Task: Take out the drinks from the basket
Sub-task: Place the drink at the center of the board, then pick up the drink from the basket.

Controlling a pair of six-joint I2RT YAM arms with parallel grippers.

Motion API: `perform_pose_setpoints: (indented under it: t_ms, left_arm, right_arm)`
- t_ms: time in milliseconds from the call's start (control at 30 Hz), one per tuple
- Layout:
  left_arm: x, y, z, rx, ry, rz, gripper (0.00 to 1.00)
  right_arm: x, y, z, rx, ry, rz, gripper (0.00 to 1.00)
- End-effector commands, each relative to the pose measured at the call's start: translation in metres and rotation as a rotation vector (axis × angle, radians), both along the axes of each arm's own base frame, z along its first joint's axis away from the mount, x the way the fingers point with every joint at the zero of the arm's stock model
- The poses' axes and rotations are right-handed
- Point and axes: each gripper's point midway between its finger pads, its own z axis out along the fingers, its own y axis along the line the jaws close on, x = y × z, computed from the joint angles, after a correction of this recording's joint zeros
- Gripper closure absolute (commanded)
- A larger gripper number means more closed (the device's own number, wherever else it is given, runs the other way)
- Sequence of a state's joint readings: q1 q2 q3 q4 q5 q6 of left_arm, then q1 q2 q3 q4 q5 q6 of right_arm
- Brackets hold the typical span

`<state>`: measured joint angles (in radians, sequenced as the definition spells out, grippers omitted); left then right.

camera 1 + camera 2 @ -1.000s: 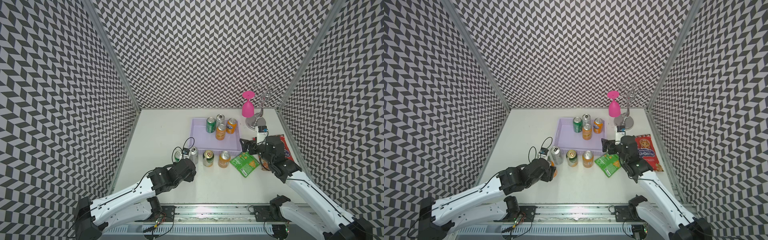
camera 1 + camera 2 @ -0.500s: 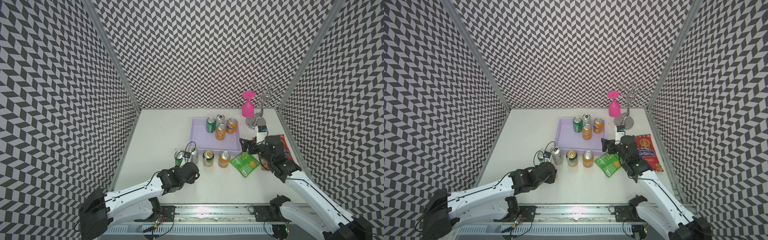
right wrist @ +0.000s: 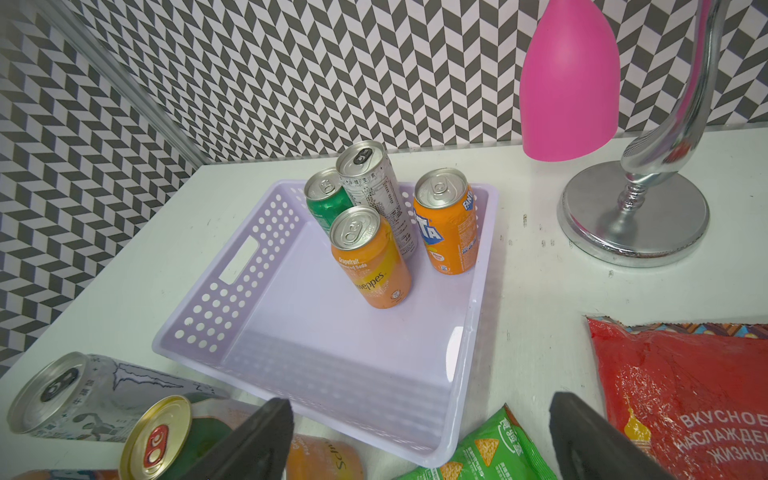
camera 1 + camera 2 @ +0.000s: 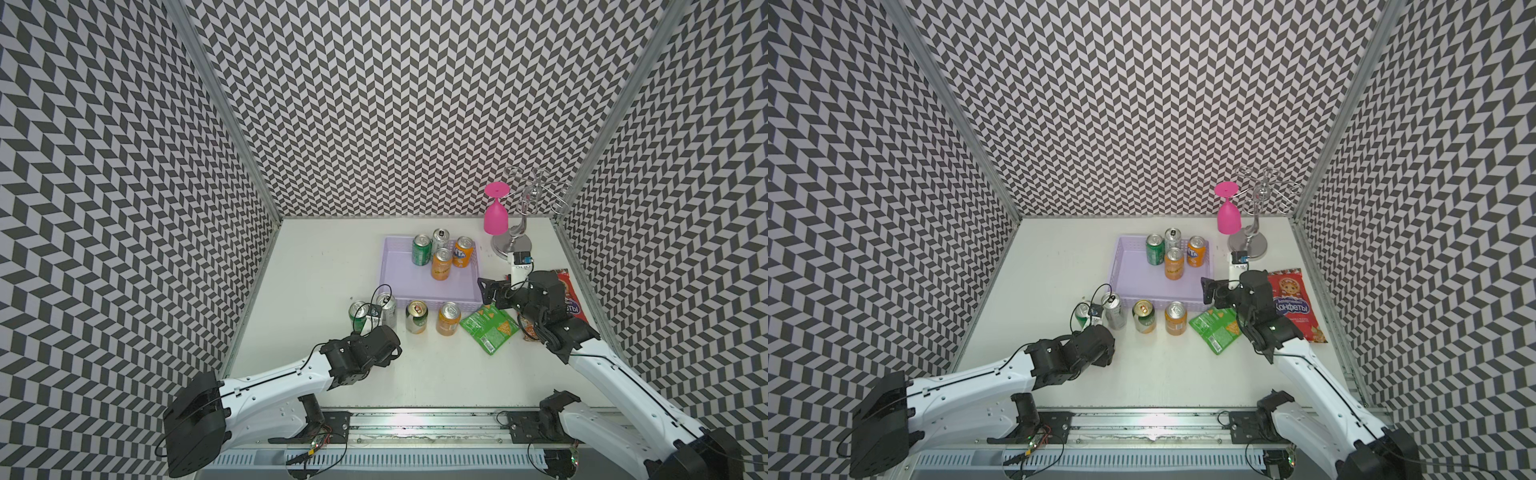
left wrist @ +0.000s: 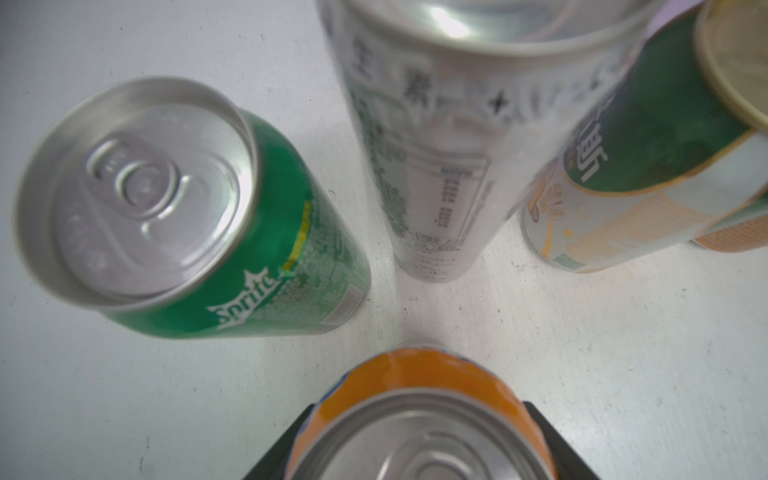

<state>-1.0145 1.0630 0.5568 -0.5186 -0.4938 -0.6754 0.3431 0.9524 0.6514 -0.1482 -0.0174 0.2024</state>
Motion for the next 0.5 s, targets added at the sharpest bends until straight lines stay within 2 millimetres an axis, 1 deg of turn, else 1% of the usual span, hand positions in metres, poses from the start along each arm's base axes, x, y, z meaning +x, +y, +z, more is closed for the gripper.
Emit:
perform_pose_setpoints:
  t_ms: [0,133,267,400,467]
  left_arm:
    - [0.009,-0.004,0.012,-0.033,-0.055,0.026,0.23]
    - [0.011,-0.005,0.022,-0.039,-0.068,0.028,0.13]
    - [0.013,-0.008,0.036,-0.055,-0.085,0.020,0.06]
    - [0.017,-0.012,0.060,-0.092,-0.126,0.010,0.01]
    - [0.020,-0.015,0.074,-0.116,-0.151,0.000,0.01]
  right_arm:
    - [0.005,0.002,0.008,0.014,-0.034,0.012,0.00]
    - [0.006,0.007,0.011,0.007,-0.034,0.039,0.01]
    - [0.008,0.012,0.012,0.006,-0.026,0.064,0.00]
    - [0.014,0.019,0.011,0.007,-0.014,0.081,0.00]
    - [0.018,0.023,0.012,0.006,-0.014,0.088,0.00]
